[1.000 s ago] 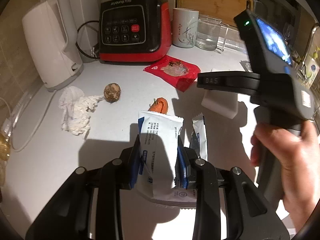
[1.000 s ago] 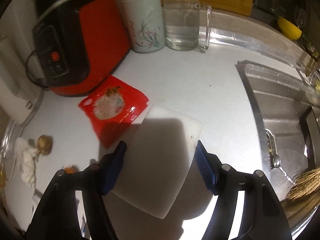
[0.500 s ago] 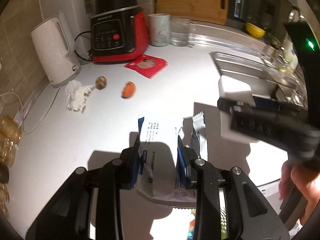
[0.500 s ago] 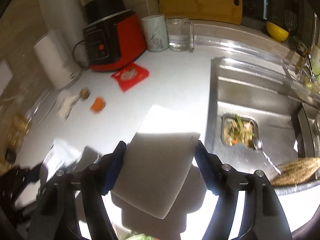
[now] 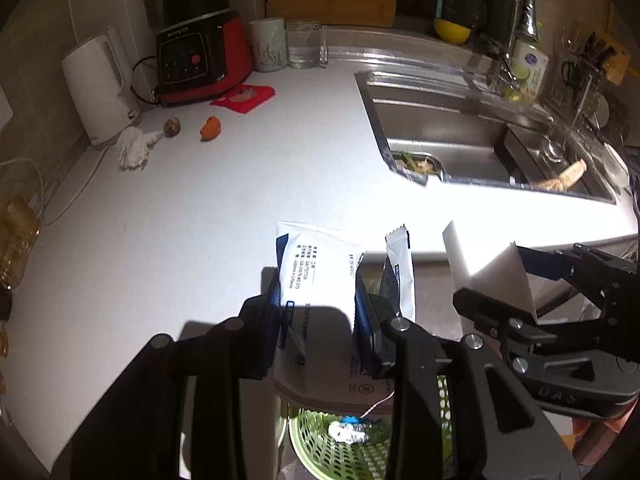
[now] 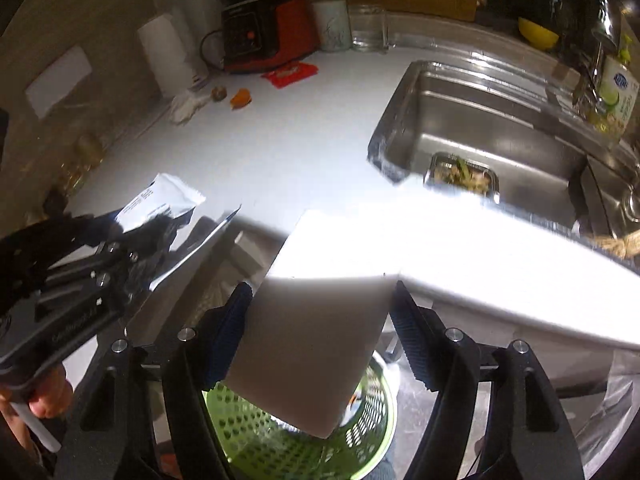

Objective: Collect trash
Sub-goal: 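Drop the sponge into the basket with the right gripper while the left drops the sachets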

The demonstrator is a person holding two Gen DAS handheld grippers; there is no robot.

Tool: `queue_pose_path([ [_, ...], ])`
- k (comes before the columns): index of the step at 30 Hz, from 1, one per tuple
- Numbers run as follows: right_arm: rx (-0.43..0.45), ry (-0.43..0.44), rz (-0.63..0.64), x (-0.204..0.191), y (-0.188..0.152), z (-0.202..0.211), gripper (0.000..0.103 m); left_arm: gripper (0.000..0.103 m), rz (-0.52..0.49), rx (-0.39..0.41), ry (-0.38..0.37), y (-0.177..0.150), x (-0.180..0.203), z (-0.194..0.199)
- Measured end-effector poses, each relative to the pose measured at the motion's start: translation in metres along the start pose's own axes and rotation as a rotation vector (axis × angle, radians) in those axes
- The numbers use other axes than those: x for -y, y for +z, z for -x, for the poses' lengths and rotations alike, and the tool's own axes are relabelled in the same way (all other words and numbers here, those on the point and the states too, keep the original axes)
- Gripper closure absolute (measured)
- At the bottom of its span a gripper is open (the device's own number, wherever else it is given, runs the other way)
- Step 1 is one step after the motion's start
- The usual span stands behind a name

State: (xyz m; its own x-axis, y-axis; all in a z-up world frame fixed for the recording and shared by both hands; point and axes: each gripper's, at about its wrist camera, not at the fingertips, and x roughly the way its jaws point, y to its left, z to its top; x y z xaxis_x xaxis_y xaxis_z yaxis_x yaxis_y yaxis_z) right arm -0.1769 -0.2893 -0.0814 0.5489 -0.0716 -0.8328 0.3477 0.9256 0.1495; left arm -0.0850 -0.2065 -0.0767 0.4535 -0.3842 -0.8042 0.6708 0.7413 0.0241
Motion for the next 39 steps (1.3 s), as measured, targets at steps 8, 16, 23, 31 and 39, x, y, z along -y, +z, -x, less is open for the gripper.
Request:
queue_pose_path([
  [8,-0.051,0.03,0.02,-0.013,-0.052,0.01,0.032,0.071,0.012,-0.052,-0.042,-0.051,0.009,0.01],
  [16,-0.074,0.042,0.048,-0.023,-0.068,0.007,0.032,0.071,0.034,-0.047,-0.053,-0.067,0.0,0.018],
  [23,-0.16,0.052,0.075,-0.032,-0.079,-0.018,0.013,0.071,0.051,-0.066,-0.049,-0.076,-0.008,0.015],
  [31,-0.113,0.022,0.044,-0.018,-0.066,-0.003,0.003,0.071,0.059,-0.073,-0.051,-0.078,-0.012,0.014],
  [39,-0.077,-0.023,0.0,0.007,-0.058,0.007,0.003,0.071,0.019,-0.088,-0.073,-0.081,0.003,0.012],
])
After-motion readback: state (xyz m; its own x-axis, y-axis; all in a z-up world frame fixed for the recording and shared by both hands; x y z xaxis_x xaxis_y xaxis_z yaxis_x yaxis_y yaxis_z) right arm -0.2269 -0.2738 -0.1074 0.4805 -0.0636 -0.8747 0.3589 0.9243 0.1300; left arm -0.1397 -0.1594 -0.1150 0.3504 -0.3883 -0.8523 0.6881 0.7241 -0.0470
